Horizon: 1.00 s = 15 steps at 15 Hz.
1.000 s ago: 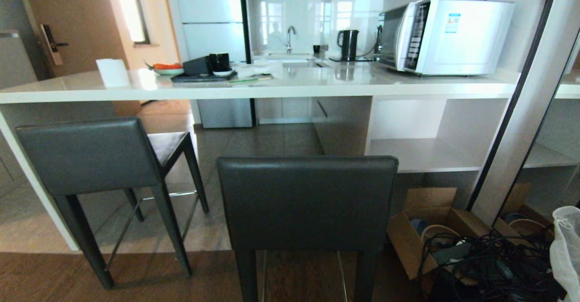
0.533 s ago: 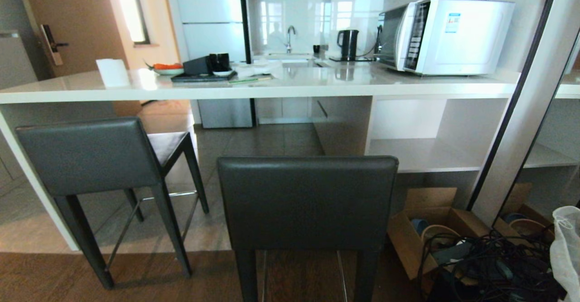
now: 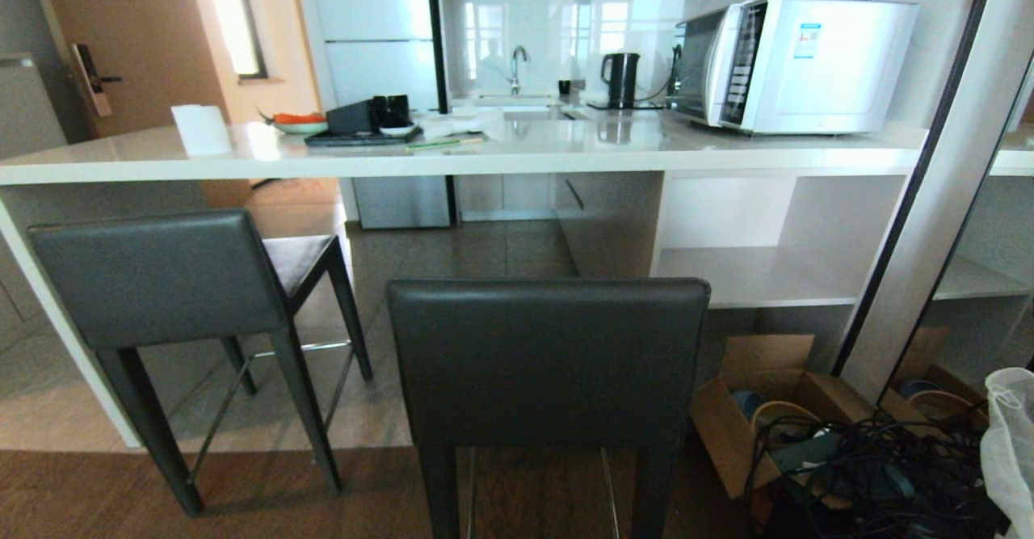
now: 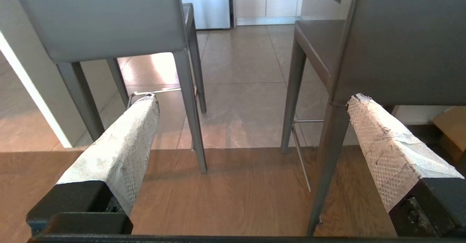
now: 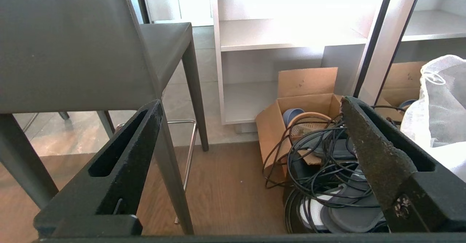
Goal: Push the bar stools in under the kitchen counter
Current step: Pull the gray chair out from under the dining table
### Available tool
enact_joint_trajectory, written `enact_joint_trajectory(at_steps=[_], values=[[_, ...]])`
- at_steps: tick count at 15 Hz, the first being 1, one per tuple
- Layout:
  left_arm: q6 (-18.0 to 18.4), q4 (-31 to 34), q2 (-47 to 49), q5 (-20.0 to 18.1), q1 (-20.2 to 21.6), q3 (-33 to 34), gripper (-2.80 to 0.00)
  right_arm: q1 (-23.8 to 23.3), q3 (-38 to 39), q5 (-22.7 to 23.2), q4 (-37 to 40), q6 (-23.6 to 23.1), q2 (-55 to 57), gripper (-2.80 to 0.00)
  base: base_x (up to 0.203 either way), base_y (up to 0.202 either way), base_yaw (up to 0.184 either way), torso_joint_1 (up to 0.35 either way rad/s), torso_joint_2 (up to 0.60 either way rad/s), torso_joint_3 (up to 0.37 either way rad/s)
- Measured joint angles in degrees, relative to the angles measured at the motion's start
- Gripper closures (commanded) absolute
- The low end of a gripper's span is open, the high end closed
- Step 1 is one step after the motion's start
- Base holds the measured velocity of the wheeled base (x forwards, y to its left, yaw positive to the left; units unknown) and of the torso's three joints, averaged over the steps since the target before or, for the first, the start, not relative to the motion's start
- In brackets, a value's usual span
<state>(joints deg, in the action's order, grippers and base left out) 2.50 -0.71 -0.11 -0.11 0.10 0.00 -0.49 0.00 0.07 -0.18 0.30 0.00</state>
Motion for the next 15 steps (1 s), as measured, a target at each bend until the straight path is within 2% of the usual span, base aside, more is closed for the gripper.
enact_joint_trajectory(at_steps=[5, 8, 11, 15], values=[[0.8, 0.0, 0.0, -0.4, 0.0, 0.0, -2.80, 0.0, 0.0, 0.0, 0.0, 0.0, 0.0, -2.80, 0.000, 0.000, 0.000, 0.000, 0.00, 0.000], [0.1, 0.0, 0.0, -0.1, 0.0, 0.0, -2.80, 0.0, 0.0, 0.0, 0.0, 0.0, 0.0, -2.80, 0.000, 0.000, 0.000, 0.000, 0.00, 0.000], [-2.1, 0.0, 0.0, 0.1, 0.0, 0.0, -2.80, 0.0, 0.0, 0.0, 0.0, 0.0, 0.0, -2.80, 0.000, 0.000, 0.000, 0.000, 0.00, 0.000], [-2.5, -0.1, 0.0, 0.2, 0.0, 0.0, -2.80, 0.0, 0.0, 0.0, 0.0, 0.1, 0.0, -2.80, 0.000, 0.000, 0.000, 0.000, 0.00, 0.000]])
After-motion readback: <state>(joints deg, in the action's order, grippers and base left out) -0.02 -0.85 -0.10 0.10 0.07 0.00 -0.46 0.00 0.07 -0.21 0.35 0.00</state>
